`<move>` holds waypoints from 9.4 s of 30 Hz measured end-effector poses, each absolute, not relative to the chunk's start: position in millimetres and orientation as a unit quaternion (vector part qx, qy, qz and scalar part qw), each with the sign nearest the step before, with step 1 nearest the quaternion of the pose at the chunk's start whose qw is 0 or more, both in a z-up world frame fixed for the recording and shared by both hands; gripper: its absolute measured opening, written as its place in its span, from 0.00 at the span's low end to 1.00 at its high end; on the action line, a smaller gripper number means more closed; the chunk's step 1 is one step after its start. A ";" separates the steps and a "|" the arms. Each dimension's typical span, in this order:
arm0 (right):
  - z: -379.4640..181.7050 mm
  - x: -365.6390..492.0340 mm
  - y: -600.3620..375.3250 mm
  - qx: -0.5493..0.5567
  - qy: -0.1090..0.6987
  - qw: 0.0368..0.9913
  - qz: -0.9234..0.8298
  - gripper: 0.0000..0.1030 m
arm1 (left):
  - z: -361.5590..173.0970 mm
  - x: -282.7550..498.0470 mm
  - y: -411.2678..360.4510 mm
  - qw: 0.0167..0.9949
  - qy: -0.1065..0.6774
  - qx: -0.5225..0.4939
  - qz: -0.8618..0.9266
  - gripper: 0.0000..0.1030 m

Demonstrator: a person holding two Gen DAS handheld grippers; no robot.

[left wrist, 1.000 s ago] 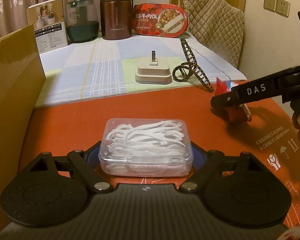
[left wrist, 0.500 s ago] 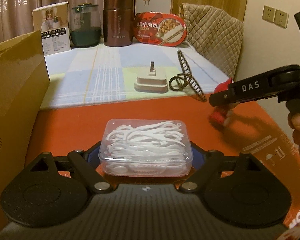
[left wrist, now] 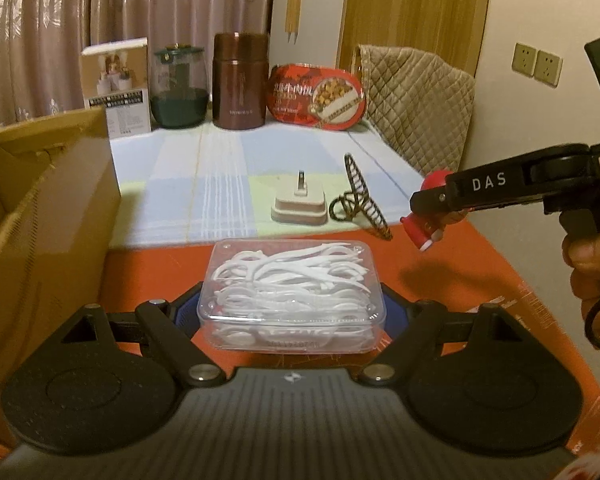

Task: Organize rigid objects
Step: 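Lift the floss-pick box and Doraemon figure off the table, then carry the floss-pick box and figure over the cardboard box, then lower the floss-pick box and Doraemon figure into the box and open both grippers, then move both grippers back over the white plug and gold wire holder, then grasp the white plug with the left gripper while the right gripper grasps the gold wire holder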

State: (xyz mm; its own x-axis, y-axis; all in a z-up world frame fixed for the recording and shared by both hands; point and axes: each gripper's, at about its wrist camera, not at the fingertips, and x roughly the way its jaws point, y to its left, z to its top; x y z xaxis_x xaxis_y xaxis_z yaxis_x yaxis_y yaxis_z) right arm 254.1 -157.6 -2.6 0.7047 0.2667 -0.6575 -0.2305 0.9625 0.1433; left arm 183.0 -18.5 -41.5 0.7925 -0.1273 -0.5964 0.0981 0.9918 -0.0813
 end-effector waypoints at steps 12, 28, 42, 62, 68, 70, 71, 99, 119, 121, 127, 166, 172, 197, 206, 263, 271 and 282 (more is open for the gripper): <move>63.2 209.2 -125.4 0.069 0.296 0.939 0.161 0.40 | 19.9 149.7 9.3 0.959 0.278 -0.022 -0.055 0.80; 93.6 198.6 -45.6 0.068 0.250 0.933 0.249 0.40 | 80.3 121.3 94.7 0.968 0.251 -0.019 -0.003 0.80; 85.7 207.8 49.3 0.045 0.247 0.914 0.318 0.40 | 85.9 131.4 199.9 0.962 0.266 -0.024 0.048 0.80; 32.5 253.9 133.7 -0.022 0.302 0.891 0.338 0.40 | 30.6 178.6 262.6 0.945 0.325 -0.006 0.047 0.80; 23.2 263.1 139.4 -0.032 0.313 0.889 0.333 0.41 | 23.0 184.7 265.9 0.942 0.331 -0.008 0.043 0.80; 22.2 264.4 140.6 -0.032 0.315 0.889 0.330 0.41 | 22.4 186.2 265.8 0.942 0.332 -0.007 0.041 0.80; 22.2 265.0 141.1 -0.031 0.316 0.889 0.329 0.41 | 22.0 187.1 265.6 0.942 0.333 -0.007 0.040 0.80; 11.2 274.4 152.5 -0.066 0.326 0.885 0.325 0.41 | 3.7 214.3 273.6 0.933 0.357 -0.005 0.038 0.81; 9.5 278.8 149.1 -0.058 0.329 0.885 0.324 0.41 | 14.4 225.2 277.7 0.938 0.344 -0.001 0.051 0.81; 9.9 278.1 149.9 -0.059 0.329 0.885 0.326 0.41 | 14.2 223.3 277.6 0.938 0.344 -0.001 0.051 0.81; 8.4 277.5 151.6 -0.062 0.331 0.883 0.327 0.41 | 12.4 220.6 275.7 0.937 0.346 0.002 0.050 0.81; 16.3 276.4 145.1 -0.051 0.302 0.894 0.326 0.42 | 20.5 217.7 271.8 0.940 0.339 -0.001 0.044 0.81; 21.1 272.9 136.8 -0.047 0.290 0.898 0.328 0.42 | 24.4 215.7 267.7 0.941 0.336 -0.001 0.044 0.81; 59.7 229.7 -67.7 0.008 0.201 0.960 0.194 0.43 | 87.9 181.9 136.8 0.965 0.258 -0.054 -0.018 0.81; 50.4 218.8 -165.7 0.061 0.215 0.968 0.113 0.59 | 83.2 197.7 62.1 0.962 0.261 -0.048 -0.064 0.81; -89.4 368.2 -149.7 -0.072 0.350 0.908 0.220 0.31 | -71.2 349.4 -22.8 0.924 0.365 0.076 -0.085 0.81; -85.6 370.1 -162.5 -0.039 0.357 0.913 0.193 0.22 | -73.1 355.2 -25.0 0.923 0.368 0.073 -0.088 0.81; -76.2 369.1 -182.9 -0.009 0.364 0.921 0.137 0.22 | -91.4 374.0 -38.1 0.921 0.374 0.015 -0.106 0.80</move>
State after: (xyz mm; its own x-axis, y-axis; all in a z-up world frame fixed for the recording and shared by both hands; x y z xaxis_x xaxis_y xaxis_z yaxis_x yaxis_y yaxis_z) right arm 369.1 -182.9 -76.2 0.6969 0.2458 -0.6737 -0.2590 0.9623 0.0832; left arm 374.0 -38.1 -91.4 0.6986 -0.1830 -0.6917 0.2061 0.9772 -0.0504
